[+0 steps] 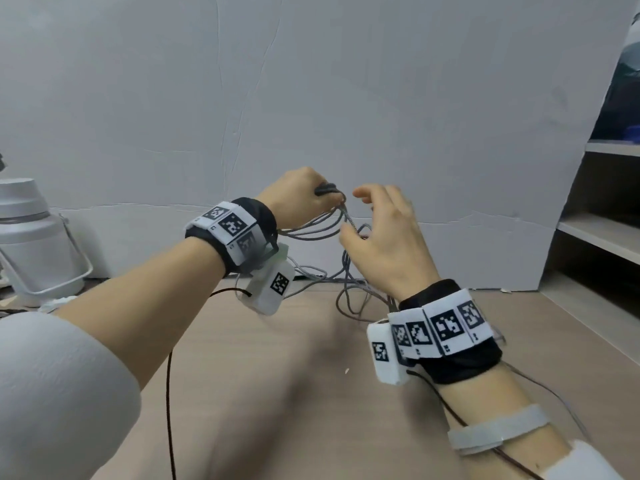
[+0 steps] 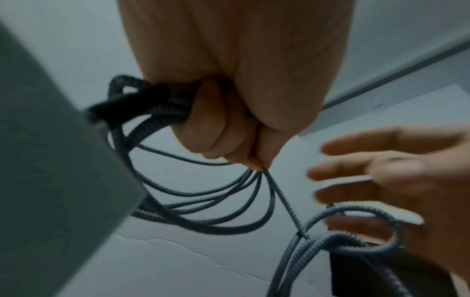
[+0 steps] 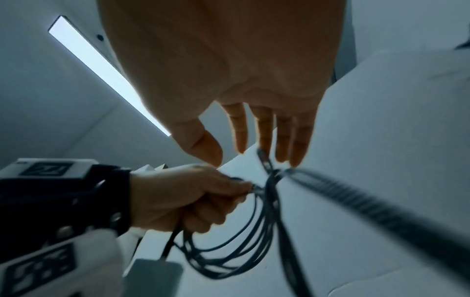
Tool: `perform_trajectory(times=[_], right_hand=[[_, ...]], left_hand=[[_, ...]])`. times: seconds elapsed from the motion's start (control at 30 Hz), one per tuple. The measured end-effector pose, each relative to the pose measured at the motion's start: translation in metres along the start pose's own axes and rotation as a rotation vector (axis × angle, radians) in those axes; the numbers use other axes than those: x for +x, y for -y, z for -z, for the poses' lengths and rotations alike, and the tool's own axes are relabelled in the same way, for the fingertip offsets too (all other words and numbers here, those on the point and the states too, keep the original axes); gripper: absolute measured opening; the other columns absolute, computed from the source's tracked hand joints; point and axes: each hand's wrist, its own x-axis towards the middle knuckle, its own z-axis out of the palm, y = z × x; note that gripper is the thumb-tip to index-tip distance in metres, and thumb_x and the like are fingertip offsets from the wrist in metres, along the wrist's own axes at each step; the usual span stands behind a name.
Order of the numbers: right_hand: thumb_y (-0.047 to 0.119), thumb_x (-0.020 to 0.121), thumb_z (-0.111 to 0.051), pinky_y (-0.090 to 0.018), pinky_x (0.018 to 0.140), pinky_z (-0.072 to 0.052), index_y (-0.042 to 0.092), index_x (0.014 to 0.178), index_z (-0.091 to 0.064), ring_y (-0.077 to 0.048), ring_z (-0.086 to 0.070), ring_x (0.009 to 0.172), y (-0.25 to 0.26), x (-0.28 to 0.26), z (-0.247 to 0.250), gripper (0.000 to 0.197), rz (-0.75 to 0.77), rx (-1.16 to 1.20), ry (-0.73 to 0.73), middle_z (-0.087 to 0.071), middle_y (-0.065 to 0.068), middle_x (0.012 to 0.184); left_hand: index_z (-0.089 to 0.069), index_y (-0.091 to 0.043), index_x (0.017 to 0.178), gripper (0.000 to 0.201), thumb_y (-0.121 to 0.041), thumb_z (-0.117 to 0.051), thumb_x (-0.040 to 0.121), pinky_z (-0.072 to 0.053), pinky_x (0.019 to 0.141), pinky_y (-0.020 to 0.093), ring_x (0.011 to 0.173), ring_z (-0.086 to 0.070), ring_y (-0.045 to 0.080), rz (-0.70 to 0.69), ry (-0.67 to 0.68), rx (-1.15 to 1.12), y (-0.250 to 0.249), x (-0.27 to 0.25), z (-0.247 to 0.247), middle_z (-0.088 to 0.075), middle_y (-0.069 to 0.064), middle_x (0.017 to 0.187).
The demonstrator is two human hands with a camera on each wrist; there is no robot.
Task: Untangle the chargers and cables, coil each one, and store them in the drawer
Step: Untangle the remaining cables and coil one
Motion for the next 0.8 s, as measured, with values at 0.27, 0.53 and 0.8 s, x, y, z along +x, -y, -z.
perform_trajectory(times=[0.27, 0.53, 0.8], right_hand=[[0.007, 0.092, -0.067, -0.031, 0.083, -0.057, 0.013, 0.097, -0.078, -0.012, -0.07, 0.082, -0.011, 0.004, 0.005, 0.013, 0.053, 0.163, -0.154, -0.075, 0.002, 0.087], [-0.014, 0.087, -0.066, -0.033, 0.074, -0.06, -0.001, 0.102, -0.068, -0.033, -0.076, 0.082, -0.007, 0.012, 0.018, 0.02, -0.082, 0.992, -0.33, -0.065, -0.012, 0.084], [-0.003, 0.093, -0.063, -0.02, 0.048, -0.04, 0.012, 0.115, -0.068, -0.01, -0.053, 0.058, -0.033, 0.012, 0.035, 0.027, -0.269, 1.044, -0.085, -0.063, -0.004, 0.092]], left_hand=[[-0.06, -0.003, 0.072, 0.04, -0.032, -0.06, 0.099, -0.029, 0.041, 0.019, 0.043, -0.033, 0.011, 0.041, 0.024, -0.093, 0.005, 0.001, 0.011, -0.044, 0.004, 0.06], [-0.06, -0.011, 0.074, 0.038, -0.04, -0.062, 0.098, -0.035, 0.044, 0.024, 0.045, -0.038, 0.014, 0.119, 0.317, -0.218, 0.01, -0.013, -0.012, -0.045, -0.01, 0.048], [-0.066, -0.016, 0.073, 0.036, -0.041, -0.062, 0.098, -0.034, 0.042, 0.018, 0.043, -0.039, 0.01, 0.115, 0.249, -0.042, 0.017, -0.017, -0.018, -0.051, -0.006, 0.058]])
